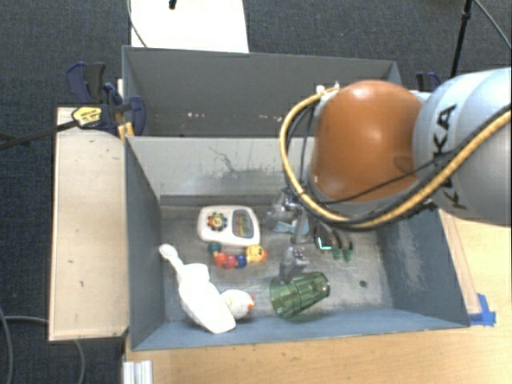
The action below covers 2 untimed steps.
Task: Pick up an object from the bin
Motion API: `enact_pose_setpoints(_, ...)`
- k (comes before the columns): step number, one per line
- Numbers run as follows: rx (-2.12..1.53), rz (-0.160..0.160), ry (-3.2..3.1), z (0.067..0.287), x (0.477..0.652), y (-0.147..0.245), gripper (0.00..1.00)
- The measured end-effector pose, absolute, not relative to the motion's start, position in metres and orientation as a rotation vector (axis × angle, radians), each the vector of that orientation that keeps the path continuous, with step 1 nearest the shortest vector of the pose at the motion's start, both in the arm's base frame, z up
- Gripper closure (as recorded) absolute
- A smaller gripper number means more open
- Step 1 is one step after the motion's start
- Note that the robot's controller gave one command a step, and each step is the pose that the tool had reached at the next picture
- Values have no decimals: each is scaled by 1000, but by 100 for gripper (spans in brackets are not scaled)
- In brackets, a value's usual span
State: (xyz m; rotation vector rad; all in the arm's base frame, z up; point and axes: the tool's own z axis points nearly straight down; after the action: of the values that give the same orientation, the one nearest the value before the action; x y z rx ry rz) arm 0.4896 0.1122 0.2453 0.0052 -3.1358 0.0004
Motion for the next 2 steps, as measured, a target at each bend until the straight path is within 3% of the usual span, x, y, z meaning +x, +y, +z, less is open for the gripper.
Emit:
enact_pose_setpoints(1, -2, -2, -3144, 249, 491, 111, 0)
enact_pose_setpoints(2, 191, -1, -3141, 190, 489, 86, 0)
